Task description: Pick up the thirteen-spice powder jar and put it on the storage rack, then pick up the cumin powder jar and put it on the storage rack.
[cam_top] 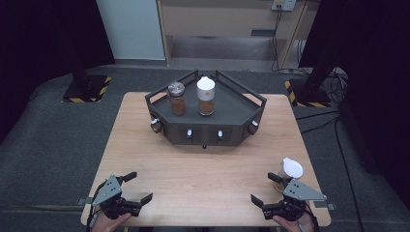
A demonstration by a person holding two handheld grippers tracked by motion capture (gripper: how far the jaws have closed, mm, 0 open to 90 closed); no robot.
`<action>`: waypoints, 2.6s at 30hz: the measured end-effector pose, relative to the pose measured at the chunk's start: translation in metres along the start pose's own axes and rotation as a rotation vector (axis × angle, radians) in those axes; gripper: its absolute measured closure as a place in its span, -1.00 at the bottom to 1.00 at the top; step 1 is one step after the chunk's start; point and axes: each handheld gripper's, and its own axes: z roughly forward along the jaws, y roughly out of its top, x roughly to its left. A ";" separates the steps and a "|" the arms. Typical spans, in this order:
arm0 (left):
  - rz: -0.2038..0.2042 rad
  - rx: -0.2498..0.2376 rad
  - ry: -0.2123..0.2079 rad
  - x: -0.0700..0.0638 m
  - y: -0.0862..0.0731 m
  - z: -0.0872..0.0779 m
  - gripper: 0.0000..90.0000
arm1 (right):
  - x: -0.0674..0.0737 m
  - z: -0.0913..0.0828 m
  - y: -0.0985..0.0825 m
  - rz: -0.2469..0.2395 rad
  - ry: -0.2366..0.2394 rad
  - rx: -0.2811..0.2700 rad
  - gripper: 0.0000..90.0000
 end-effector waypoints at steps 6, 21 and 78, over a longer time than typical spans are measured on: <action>0.000 0.000 -0.004 0.000 0.000 0.000 -0.98 | 0.003 -0.004 -0.001 0.020 -0.030 -0.020 -0.96; -0.006 0.004 0.000 0.000 0.000 0.001 -0.98 | 0.019 -0.024 0.008 0.047 -0.096 -0.072 -0.97; -0.029 -0.039 0.017 0.001 -0.005 -0.005 -1.00 | -0.038 -0.020 -0.002 0.152 -0.311 0.084 -0.36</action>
